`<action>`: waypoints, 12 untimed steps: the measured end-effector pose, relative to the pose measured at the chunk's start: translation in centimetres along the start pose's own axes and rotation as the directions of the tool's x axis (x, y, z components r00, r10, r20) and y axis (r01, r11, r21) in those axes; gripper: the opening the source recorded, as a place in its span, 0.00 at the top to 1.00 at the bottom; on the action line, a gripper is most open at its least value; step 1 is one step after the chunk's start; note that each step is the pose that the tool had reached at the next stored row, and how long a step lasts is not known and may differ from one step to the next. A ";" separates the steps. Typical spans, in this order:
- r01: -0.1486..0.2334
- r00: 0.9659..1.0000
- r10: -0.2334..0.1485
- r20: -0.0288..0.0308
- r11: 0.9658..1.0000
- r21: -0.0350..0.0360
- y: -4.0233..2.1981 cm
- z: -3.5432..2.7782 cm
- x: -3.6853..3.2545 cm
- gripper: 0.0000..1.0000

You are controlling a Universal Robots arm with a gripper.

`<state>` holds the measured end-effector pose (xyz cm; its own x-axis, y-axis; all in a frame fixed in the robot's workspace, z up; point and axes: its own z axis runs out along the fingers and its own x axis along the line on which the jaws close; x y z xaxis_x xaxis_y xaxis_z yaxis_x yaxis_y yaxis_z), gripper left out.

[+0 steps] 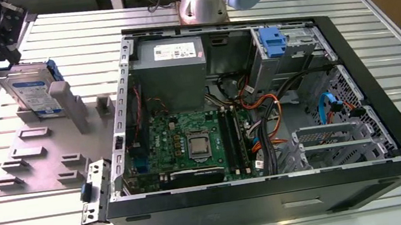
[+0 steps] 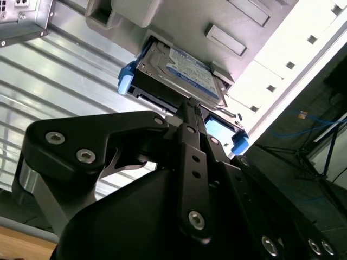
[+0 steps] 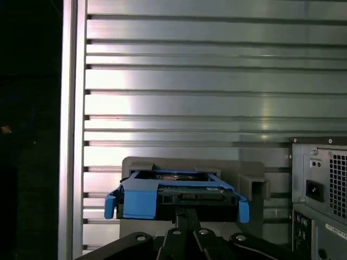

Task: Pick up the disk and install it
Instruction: 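Pick up the disk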

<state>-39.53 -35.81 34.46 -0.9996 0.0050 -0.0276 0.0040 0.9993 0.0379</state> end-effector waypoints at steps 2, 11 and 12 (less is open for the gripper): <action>0.037 0.999 -0.037 -0.001 0.999 -0.001 0.00 0.01 0.00 0.89; 0.199 0.980 -0.199 -0.007 0.980 -0.006 0.00 0.07 0.00 0.89; 0.217 0.976 -0.217 -0.007 0.976 -0.007 0.00 0.08 0.00 0.89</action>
<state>-39.54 -35.81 34.37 -0.9769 -0.2119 -0.0277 -0.2128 0.9764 0.0380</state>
